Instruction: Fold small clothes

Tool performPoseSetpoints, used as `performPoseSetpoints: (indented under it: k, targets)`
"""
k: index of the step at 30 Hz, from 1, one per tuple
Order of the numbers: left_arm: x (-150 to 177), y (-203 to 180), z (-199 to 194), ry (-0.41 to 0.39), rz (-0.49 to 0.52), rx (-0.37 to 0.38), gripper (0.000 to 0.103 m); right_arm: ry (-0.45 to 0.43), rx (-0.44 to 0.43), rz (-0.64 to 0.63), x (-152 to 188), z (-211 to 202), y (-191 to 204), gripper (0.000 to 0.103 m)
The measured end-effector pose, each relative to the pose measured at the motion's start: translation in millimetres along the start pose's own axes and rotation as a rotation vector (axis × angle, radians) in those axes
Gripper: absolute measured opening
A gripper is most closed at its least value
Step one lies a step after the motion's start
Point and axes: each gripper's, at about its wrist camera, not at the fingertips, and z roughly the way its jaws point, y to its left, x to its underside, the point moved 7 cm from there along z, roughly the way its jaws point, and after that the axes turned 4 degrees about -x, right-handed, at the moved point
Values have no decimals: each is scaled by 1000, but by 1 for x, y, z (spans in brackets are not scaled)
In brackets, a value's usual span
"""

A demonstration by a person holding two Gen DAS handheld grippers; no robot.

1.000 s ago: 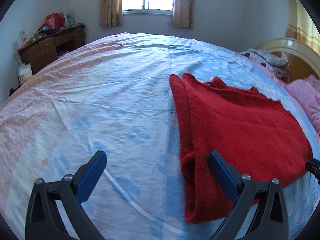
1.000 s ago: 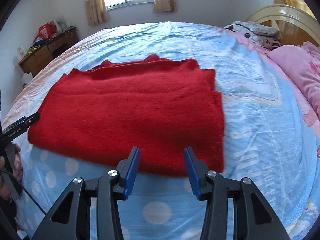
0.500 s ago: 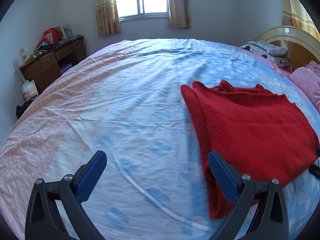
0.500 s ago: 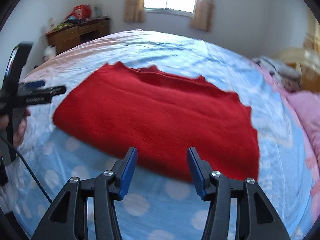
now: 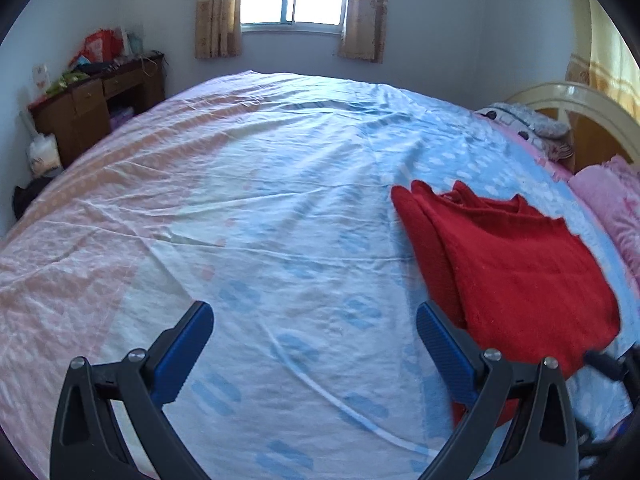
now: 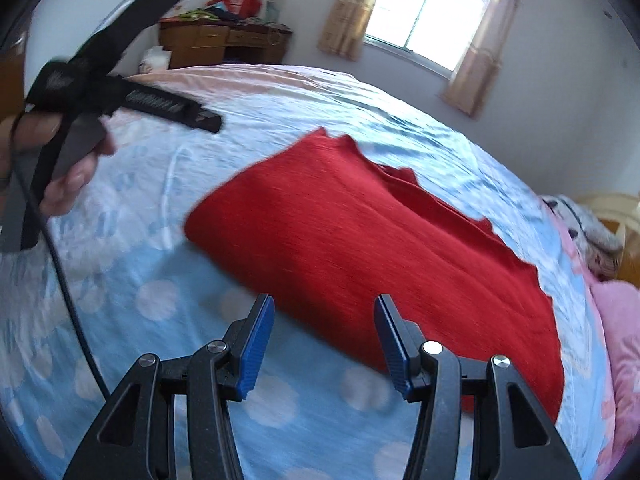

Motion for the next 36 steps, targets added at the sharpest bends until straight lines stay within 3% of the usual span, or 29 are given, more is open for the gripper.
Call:
performPoseSetpoints:
  k: [7, 14, 24, 29, 36]
  targets:
    - [-10, -17, 14, 47, -61, 165, 103, -19, 40, -115, -13, 14, 35, 53]
    - [-27, -45, 34, 92, -92, 289, 103, -31, 96, -158, -22, 24, 41, 53]
    - [-33, -69, 82, 199, -87, 324, 102, -50, 127, -177, -24, 28, 45, 53]
    - [-36, -67, 86, 176, -111, 341, 101, -56, 128, -188, -24, 32, 47, 50]
    - [-38, -64, 89, 156, -122, 330, 84, -59, 123, -230, -26, 29, 62, 38]
